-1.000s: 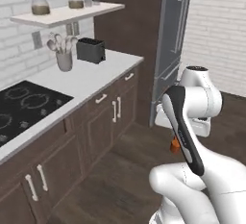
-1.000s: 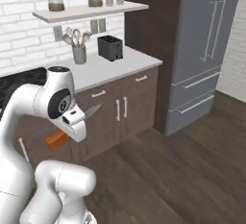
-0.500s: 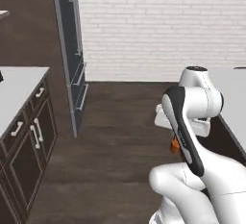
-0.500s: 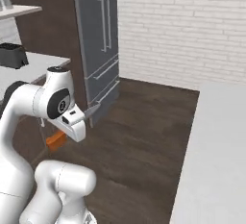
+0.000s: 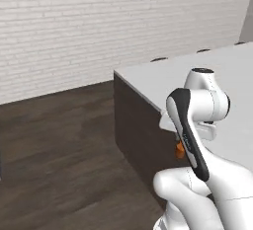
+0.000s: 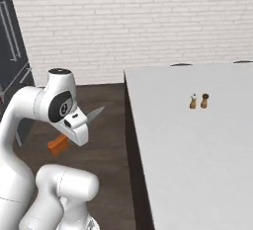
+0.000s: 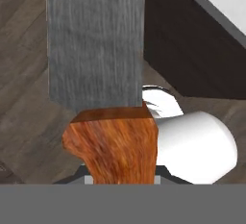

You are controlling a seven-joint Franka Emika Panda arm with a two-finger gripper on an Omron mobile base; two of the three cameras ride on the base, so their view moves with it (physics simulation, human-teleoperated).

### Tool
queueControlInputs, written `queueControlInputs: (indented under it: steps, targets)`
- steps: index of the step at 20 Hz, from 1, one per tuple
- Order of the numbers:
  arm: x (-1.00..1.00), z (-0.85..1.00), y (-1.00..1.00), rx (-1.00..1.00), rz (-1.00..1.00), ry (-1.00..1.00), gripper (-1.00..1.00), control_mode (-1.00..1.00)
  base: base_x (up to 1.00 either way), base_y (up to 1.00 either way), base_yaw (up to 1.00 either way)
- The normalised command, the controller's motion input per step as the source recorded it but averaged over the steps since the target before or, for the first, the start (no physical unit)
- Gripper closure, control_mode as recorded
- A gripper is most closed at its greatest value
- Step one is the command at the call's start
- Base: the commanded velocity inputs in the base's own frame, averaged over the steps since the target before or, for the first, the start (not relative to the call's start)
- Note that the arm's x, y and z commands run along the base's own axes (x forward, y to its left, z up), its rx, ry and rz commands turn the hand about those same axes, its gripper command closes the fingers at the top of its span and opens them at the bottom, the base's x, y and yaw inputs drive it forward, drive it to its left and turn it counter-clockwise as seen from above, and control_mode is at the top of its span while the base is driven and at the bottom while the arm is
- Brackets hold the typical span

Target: Pick up the knife from the drawer and place it on the cutting board. Then place the meat from the plate to the cutting board.

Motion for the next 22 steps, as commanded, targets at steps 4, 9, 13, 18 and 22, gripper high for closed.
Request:
queueControlInputs:
  steps: [4, 9, 13, 18, 22]
  targets:
    - [0.0, 0.0, 0.0, 0.0, 0.0, 0.0, 1.0, 1.0, 0.0, 0.25, -0.67]
    - [0.0, 0.0, 0.0, 0.0, 0.0, 0.0, 1.0, 1.0, 0.0, 0.26, -0.64]
    - [0.0, 0.0, 0.0, 0.0, 0.0, 0.0, 1.0, 1.0, 0.0, 0.13, -0.56]
    - [0.0, 0.0, 0.0, 0.0, 0.0, 0.0, 1.0, 1.0, 0.0, 0.0, -0.53]
    - [0.0, 0.0, 0.0, 0.0, 0.0, 0.0, 1.0, 1.0, 0.0, 0.0, -0.54]
